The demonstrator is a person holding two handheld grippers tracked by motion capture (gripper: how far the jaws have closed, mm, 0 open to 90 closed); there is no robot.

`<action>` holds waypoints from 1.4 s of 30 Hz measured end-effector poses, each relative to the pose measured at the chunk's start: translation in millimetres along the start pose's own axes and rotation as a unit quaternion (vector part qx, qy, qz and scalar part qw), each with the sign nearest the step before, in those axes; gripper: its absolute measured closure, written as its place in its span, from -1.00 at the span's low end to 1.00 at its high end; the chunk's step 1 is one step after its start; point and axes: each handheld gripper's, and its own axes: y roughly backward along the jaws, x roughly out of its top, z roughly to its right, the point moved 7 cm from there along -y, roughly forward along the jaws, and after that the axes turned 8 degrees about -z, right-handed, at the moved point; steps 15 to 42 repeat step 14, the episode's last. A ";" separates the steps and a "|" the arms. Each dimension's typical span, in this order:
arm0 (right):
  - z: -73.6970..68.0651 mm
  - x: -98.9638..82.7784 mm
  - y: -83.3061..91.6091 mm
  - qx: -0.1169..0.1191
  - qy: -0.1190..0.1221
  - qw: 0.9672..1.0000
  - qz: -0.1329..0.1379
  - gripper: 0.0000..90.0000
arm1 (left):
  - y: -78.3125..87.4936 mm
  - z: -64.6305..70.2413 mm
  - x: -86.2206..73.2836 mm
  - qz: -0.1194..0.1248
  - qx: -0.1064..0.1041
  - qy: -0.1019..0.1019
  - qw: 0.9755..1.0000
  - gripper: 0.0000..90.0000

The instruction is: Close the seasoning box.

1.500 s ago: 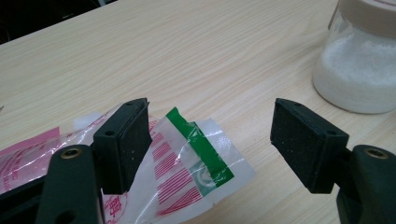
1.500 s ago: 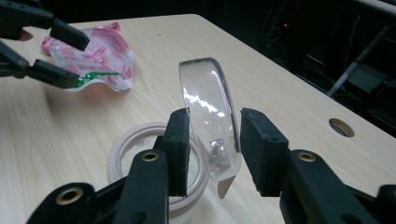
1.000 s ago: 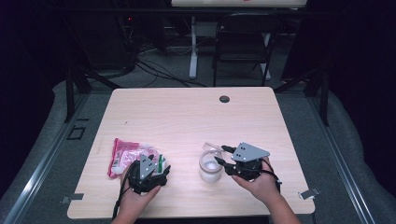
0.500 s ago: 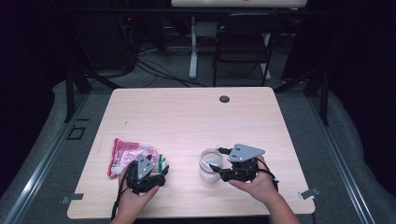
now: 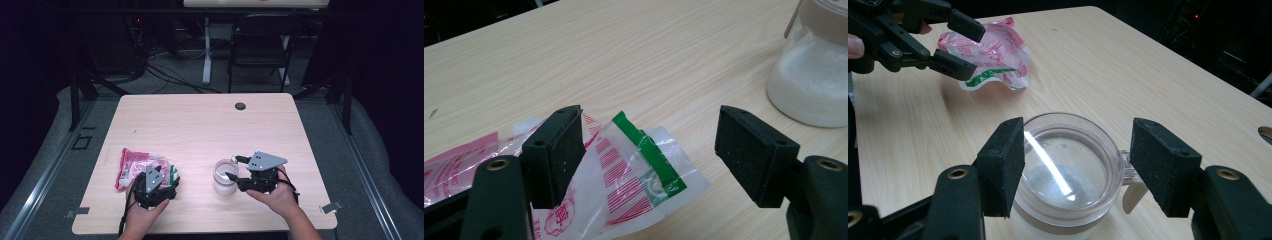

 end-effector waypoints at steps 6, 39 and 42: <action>6.1 0.2 2.4 -0.004 -0.010 1.000 0.006 -0.13 | 2.5 -3.0 -0.4 0.004 0.004 0.004 1.000 -0.40; 17.9 -0.1 10.8 -0.021 -0.022 0.999 0.012 -0.13 | 7.8 -9.1 1.1 0.013 0.009 0.019 1.000 -0.40; 17.9 -0.1 10.8 -0.021 -0.022 0.999 0.012 -0.13 | 7.8 -9.1 1.1 0.013 0.009 0.019 1.000 -0.40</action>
